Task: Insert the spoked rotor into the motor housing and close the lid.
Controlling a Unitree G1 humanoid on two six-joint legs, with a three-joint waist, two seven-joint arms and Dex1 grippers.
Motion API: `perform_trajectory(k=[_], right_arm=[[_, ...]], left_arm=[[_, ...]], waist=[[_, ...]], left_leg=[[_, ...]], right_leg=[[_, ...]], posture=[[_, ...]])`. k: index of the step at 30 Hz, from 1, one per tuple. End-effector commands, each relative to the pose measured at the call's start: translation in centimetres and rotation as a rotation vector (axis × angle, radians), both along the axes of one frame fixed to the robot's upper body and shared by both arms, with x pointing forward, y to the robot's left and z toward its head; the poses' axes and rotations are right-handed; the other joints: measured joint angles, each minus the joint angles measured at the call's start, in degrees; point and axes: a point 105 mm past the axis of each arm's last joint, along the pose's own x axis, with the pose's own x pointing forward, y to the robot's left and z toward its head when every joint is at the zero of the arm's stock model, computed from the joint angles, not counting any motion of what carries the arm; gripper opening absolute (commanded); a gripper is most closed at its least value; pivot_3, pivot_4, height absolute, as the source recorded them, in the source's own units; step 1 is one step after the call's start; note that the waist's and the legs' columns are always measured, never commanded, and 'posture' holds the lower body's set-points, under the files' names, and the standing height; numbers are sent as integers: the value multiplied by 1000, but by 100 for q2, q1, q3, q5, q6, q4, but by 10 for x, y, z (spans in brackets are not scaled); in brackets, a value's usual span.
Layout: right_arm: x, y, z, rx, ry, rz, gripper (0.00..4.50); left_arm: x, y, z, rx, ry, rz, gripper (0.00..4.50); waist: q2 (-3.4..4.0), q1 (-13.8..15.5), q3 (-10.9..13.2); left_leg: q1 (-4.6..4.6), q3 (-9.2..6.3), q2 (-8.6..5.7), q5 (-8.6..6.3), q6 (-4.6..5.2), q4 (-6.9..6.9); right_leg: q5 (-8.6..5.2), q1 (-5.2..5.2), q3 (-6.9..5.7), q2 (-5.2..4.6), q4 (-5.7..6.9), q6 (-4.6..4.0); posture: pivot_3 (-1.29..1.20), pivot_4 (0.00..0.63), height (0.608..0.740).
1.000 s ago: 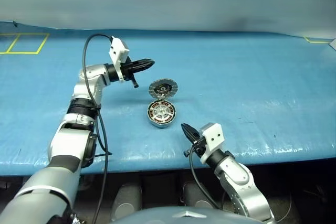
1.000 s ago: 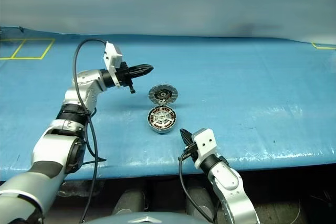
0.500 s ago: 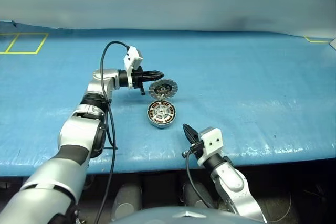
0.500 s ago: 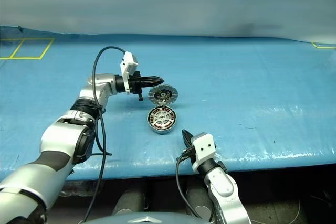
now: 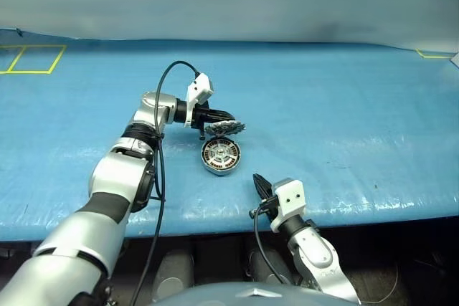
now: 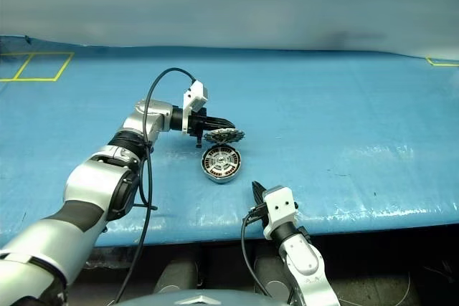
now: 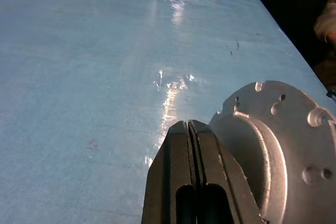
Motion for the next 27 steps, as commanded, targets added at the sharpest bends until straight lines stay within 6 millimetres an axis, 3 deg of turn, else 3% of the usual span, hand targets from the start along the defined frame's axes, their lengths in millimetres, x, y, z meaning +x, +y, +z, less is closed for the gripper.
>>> perform_trajectory(k=[1, 11, 18, 27], right_arm=[[1, -2, 11, 11, -40, -21, 0], [5, -4, 12, 14, -39, -32, 0], [7, -4, 11, 12, -33, -34, 0], [12, -3, 10, 13, -27, -17, 0]], left_arm=[[-5, -7, 13, 33, -28, -102, 41], [-22, -6, -1, 125, -14, -250, 41], [-26, -2, -5, 75, -15, -254, 41], [-41, 17, -34, 119, 43, -249, 41]], waist=[[0, -1, 0], [0, 0, 0], [0, -1, 0], [1, 3, -3]], left_leg=[[-1, 0, 0, 0, 0, 1], [0, 0, 0, 0, 0, 3], [0, -1, 1, 0, 0, 3], [5, -3, 3, 0, 0, 8]], right_leg=[[-1, 0, 0, 0, 0, -1], [-1, 1, 0, 0, 1, -2], [0, 1, 0, 0, 2, -1], [0, 5, 0, 0, 11, -2]], posture=[[0, 150, 740], [0, 150, 740], [0, 150, 740], [0, 150, 740]])
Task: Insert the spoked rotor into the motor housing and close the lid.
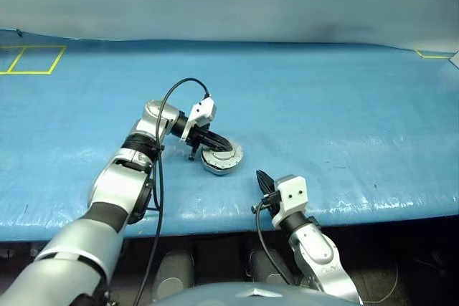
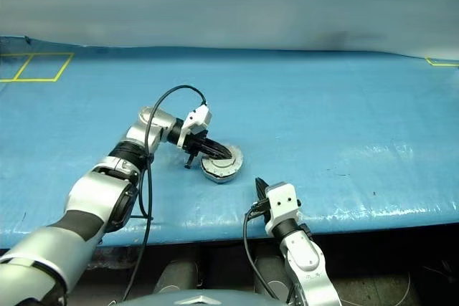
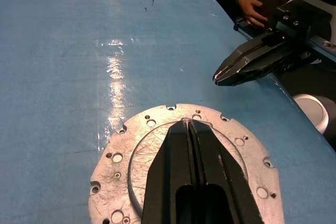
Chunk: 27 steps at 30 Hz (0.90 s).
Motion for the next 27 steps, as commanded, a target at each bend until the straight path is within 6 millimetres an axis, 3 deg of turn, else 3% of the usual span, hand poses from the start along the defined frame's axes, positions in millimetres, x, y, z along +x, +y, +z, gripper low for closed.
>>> perform_trajectory(k=[1, 5, 12, 21, 27], right_arm=[[3, -1, 4, 12, -8, 1, 0], [5, -1, 6, 18, 2, 9, 0], [16, -1, 35, 70, -21, 60, 0], [38, 3, 61, -73, -50, 214, 0], [54, 15, 68, -134, -45, 337, 1935]], left_arm=[[-6, 9, -7, 48, 7, -18, 41], [-9, 14, -7, 40, 7, -12, 41], [-2, 15, 25, -168, -87, 99, 41], [-32, 35, 34, -333, -199, 313, 41], [-56, 48, 29, -375, -250, 500, 0]], waist=[[2, 1, -3], [3, -2, -8], [4, -8, -8], [6, 6, -8], [8, 5, -8]], left_leg=[[4, 0, 0, 0, 0, 1], [11, 2, 1, 0, 0, 5], [6, 2, 2, 0, 0, 14], [10, -2, 2, 1, 0, 12], [18, 7, 4, 2, -2, 16]], right_leg=[[-1, 4, 0, 0, 0, -1], [-6, 13, 1, 0, 2, -11], [-5, 8, 2, -1, 9, -12], [7, 3, 1, -3, 26, -18], [9, 6, 3, -7, 28, -26]], posture=[[0, 150, 740], [0, 150, 740], [0, 150, 740], [0, 150, 740], [0, 150, 740]])
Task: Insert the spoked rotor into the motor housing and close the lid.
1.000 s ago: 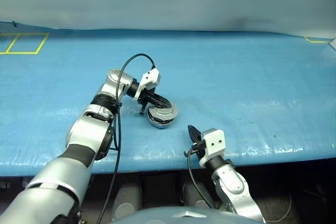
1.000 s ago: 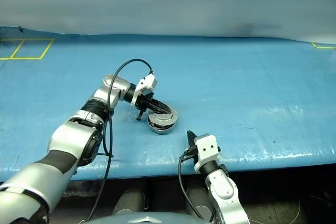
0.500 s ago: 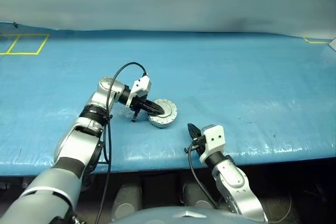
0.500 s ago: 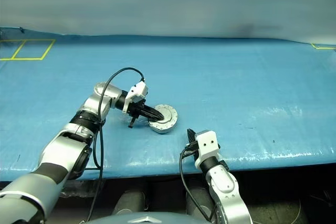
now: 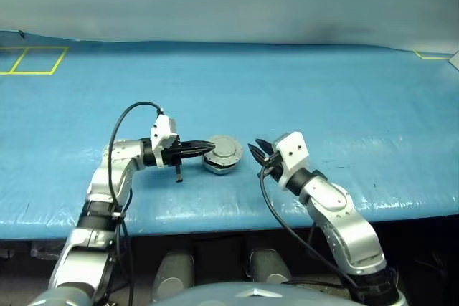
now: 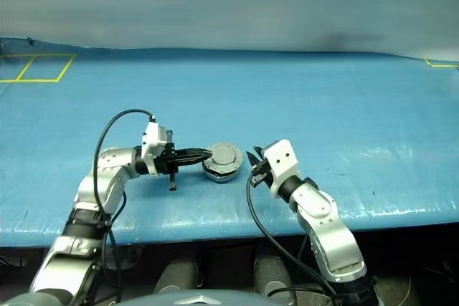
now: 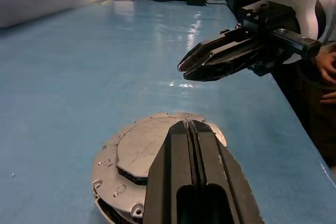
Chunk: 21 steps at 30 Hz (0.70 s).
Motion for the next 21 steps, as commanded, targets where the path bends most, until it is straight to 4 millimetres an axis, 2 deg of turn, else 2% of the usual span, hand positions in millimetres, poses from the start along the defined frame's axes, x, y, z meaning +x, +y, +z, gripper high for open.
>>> perform_trajectory(k=[1, 7, 8, 14, 21], right_arm=[[6, 11, 6, -20, -3, 86, 2229], [15, 33, -3, -90, 58, 253, 4272], [17, 36, -5, -103, 66, 268, 4478], [22, 49, -12, -102, 104, 336, 4478], [35, 48, -16, -61, 152, 318, 4478]], left_arm=[[-10, 3, 15, -36, -70, 88, 0], [-34, 1, 6, -100, -38, 218, 0], [-37, 2, 3, -110, -26, 244, 0], [-46, 8, -10, -146, 27, 369, 0], [-53, 12, -21, -170, 17, 471, 0]], waist=[[0, 1, 0], [1, 2, -1], [2, 1, -1], [1, 0, -1], [2, -2, -1]], left_leg=[[0, 0, 0, 0, 0, 0], [0, 1, 0, 1, 0, 2], [3, 7, 1, 1, 0, 2], [2, 8, 2, 2, 0, 2], [2, 13, 3, 1, 0, 2]], right_leg=[[-1, 0, 0, 0, 0, 0], [-4, 1, -1, 0, -3, -2], [-5, 2, 0, -2, -3, -3], [-8, 0, 0, 0, -3, -11], [-8, -2, 2, -1, -6, -12]], posture=[[0, 150, 740], [0, 150, 740], [0, 150, 740], [0, 150, 740], [0, 150, 740]])
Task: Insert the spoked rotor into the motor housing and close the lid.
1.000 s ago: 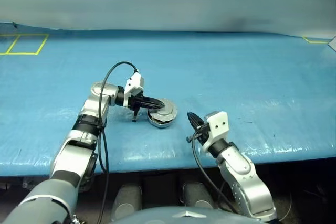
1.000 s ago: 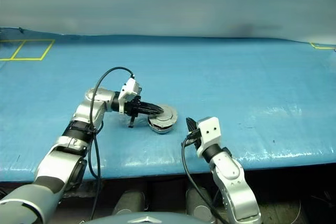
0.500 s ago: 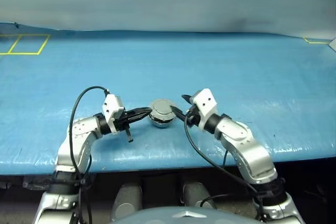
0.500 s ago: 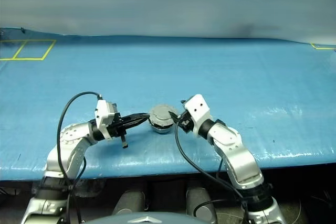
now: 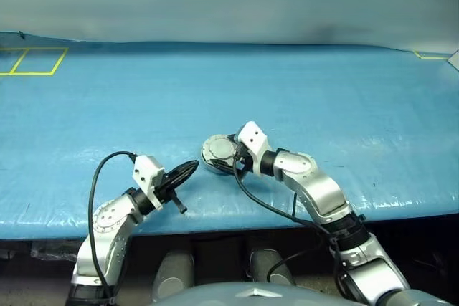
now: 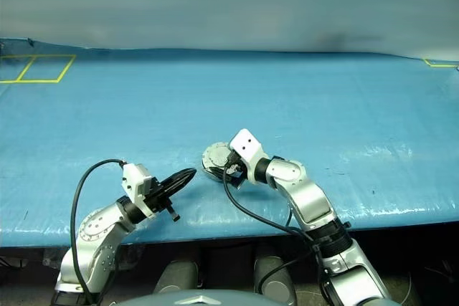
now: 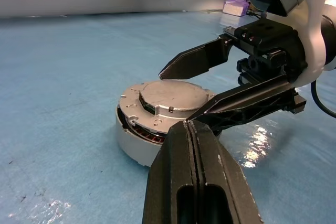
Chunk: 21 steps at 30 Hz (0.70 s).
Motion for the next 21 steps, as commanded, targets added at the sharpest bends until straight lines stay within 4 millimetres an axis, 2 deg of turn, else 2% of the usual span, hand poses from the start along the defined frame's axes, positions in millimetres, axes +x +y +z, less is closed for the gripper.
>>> perform_trajectory(k=[1, 4, 7, 9, 10, 21], right_arm=[[8, -1, 10, 58, 3, -11, 4478], [10, -4, 5, 62, 28, -25, 4478], [11, -5, 3, 54, 21, -31, 3928], [8, -3, 6, 62, 10, -24, 3252], [7, -1, 7, 61, 0, -21, 3052], [-4, 22, 12, 40, -36, -19, 3051]], left_arm=[[-2, -2, 11, -8, -74, 22, 0], [-3, -4, 9, -9, -84, 33, 0], [-3, -5, 9, -4, -97, 40, 0], [-3, -6, 9, -3, -101, 44, 0], [-2, -7, 8, -2, -101, 43, 0], [-3, -12, 8, -18, -86, 30, 0]], waist=[[0, 1, 0], [0, 3, 0], [1, 0, -1], [1, -1, -1], [1, -1, -1], [2, -31, 0]], left_leg=[[0, 0, 0, 0, 0, 0], [0, 0, 0, 0, 0, 0], [0, 2, 0, 0, 0, 0], [0, 2, 1, 0, 0, 0], [0, 2, 1, 0, 0, 0], [-2, 4, 4, 0, 0, -8]], right_leg=[[0, 0, 0, 0, 0, 0], [-1, 0, 0, 0, -1, -1], [-1, 1, 0, 0, -2, -1], [-1, 0, 0, 0, -2, -2], [-1, 0, 0, 0, -2, -2], [-3, -9, 1, 1, -4, -5]], posture=[[0, 150, 740], [0, 150, 740], [0, 150, 740], [0, 150, 740], [0, 150, 740], [0, 150, 740]])
